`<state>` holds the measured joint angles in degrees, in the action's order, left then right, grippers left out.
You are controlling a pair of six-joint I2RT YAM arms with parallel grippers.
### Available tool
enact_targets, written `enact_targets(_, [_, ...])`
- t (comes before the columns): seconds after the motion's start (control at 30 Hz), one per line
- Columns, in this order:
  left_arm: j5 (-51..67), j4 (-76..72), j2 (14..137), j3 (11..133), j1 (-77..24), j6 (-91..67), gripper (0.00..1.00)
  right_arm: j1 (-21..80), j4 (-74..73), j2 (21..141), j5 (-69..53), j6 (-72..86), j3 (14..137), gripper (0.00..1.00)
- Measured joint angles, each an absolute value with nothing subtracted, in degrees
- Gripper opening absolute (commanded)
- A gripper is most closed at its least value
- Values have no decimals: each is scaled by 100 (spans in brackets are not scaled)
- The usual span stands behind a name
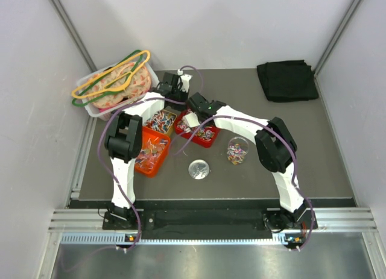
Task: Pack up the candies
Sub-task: Scoop the fake candies from the storage box.
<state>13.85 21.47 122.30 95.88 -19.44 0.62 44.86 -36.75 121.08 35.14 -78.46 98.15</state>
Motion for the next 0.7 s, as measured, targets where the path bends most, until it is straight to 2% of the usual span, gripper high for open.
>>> enact_targets(0.27, [1404, 2102, 12237, 9574, -1949, 49, 0, 4484, -3347, 12108, 3385, -8042, 9697, 0])
enact_targets(0.53, [1406, 2093, 12237, 9574, -1957, 62, 0, 4510, -2670, 11933, 3798, -8866, 9172, 0])
enact_targets(0.7, [1411, 2075, 12239, 9574, -1968, 64, 0, 4554, -3118, 11745, 4082, -9107, 9070, 0])
